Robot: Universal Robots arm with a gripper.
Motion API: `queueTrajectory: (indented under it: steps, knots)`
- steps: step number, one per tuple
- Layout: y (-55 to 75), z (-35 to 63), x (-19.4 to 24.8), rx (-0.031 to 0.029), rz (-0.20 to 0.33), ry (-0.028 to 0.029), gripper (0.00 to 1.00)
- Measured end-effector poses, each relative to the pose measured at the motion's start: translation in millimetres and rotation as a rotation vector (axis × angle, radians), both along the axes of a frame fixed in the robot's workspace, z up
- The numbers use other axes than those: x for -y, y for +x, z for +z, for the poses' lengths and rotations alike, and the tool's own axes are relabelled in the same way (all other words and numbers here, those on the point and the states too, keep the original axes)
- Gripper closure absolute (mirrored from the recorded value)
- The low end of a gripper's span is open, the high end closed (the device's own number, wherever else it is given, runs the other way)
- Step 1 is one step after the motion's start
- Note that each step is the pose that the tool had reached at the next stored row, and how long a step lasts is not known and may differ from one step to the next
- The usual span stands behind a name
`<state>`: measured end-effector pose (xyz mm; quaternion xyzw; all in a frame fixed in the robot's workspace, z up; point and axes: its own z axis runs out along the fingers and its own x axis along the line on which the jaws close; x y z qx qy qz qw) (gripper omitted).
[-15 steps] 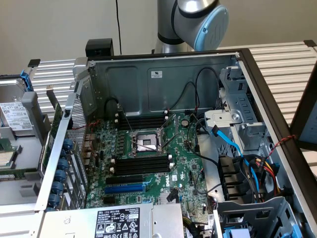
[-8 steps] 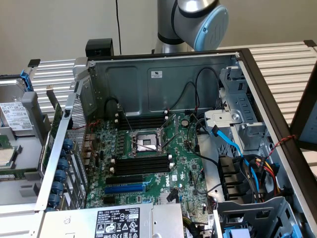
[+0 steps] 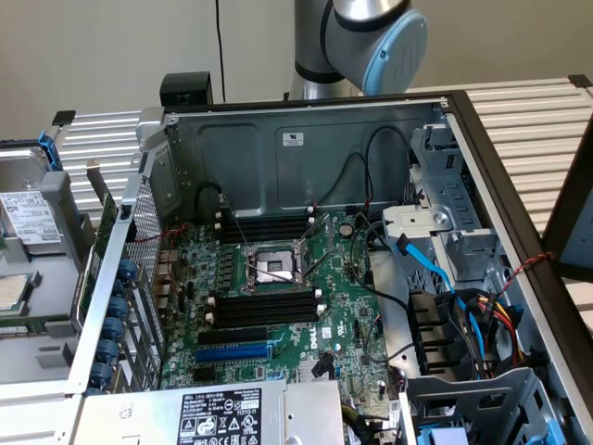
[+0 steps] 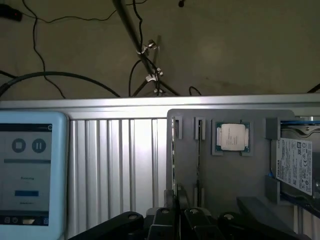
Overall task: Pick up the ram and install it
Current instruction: 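Pick up the ram and move it above insertion slot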
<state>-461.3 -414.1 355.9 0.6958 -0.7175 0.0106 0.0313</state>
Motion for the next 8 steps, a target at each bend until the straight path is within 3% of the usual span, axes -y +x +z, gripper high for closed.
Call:
queueTrajectory:
  steps: [6,8]
  knots:
    - [0.0,2.4,0.0,0.0002,0.0,0.0001,0.86]
    - [0.0,7.7,0.0,0.0,0.0,0.0,0.86]
